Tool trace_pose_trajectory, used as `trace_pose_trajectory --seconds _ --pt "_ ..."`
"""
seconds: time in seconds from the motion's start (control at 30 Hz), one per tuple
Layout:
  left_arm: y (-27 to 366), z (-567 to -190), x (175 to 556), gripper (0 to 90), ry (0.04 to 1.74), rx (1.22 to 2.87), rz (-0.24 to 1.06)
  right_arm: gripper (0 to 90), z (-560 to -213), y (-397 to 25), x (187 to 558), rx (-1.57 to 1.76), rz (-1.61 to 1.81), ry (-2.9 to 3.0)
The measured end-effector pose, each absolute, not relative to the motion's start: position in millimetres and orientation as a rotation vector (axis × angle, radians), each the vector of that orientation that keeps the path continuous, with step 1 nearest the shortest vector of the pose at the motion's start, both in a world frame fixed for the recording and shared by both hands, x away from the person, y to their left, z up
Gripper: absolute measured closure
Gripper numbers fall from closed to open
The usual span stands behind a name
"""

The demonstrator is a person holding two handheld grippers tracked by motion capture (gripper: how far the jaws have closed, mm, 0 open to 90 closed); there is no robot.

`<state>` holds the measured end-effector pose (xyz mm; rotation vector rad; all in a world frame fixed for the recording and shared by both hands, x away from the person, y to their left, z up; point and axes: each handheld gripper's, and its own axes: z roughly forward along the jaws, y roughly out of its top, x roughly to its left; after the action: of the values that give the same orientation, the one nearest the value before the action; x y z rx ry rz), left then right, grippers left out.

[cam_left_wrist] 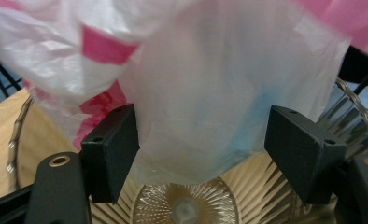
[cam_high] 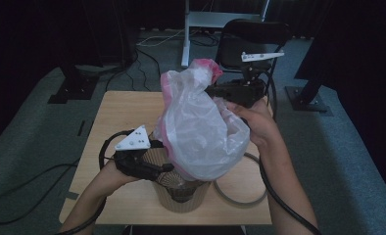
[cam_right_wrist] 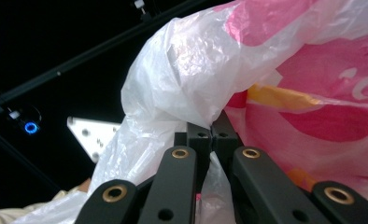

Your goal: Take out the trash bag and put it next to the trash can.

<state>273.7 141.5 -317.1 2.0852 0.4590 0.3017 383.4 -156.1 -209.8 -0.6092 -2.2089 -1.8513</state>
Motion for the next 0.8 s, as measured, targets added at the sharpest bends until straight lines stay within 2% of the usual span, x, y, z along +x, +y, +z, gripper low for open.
trace_pose_trajectory --seconds 0.03,0.07,0.13,0.17,0.2,0.3,0.47,0.5,0.53,0.6,0.67,0.7,0.73,0.8 --pt "139.8 -316.6 274.0 26.6 0.464 2.086 0.310 90.0 -208.9 -155.4 383.1 -0.604 -1.852 -2.213" --pt "139.2 -316.3 273.4 32.5 0.468 2.075 0.334 90.0 -208.4 -154.7 382.7 -0.600 -1.857 -2.206" --pt "140.5 -315.6 272.9 70.6 0.482 2.034 0.361 90.0 -208.3 -153.5 381.1 -0.599 -1.861 -2.208" --pt "141.4 -315.1 273.1 85.7 0.488 2.014 0.357 90.0 -209.3 -152.6 379.9 -0.598 -1.853 -2.210" --pt "141.7 -314.3 272.7 89.0 0.496 2.009 0.367 90.0 -211.1 -151.6 379.1 -0.593 -1.843 -2.223" --pt "144.8 -312.1 272.8 89.6 0.518 1.967 0.362 90.0 -217.3 -150.1 377.2 -0.578 -1.818 -2.231" --pt "151.1 -306.0 273.8 89.6 0.571 1.883 0.329 89.5 -250.3 -132.4 362.7 -0.493 -1.620 -2.326" --pt "151.2 -304.5 273.8 89.6 0.574 1.875 0.328 77.9 -256.2 -127.2 358.8 -0.454 -1.572 -2.337" --pt "151.1 -303.0 273.4 89.6 0.587 1.855 0.337 60.7 -261.6 -121.9 355.2 -0.424 -1.536 -2.345" --pt "150.6 -299.4 274.0 89.6 0.597 1.825 0.332 37.4 -270.8 -110.1 347.6 -0.391 -1.452 -2.394" --pt "150.2 -296.2 275.4 89.6 0.600 1.791 0.289 29.7 -278.9 -97.6 342.5 -0.402 -1.394 -2.476" --pt "149.6 -294.8 275.6 89.6 0.581 1.787 0.263 28.5 -281.8 -92.4 340.6 -0.402 -1.365 -2.504" --pt "148.6 -294.2 275.6 89.5 0.563 1.774 0.233 32.0 -283.6 -88.1 338.9 -0.407 -1.343 -2.526" --pt "147.1 -293.5 273.8 89.5 0.552 1.767 0.238 52.0 -285.3 -82.8 336.6 -0.372 -1.311 -2.574"
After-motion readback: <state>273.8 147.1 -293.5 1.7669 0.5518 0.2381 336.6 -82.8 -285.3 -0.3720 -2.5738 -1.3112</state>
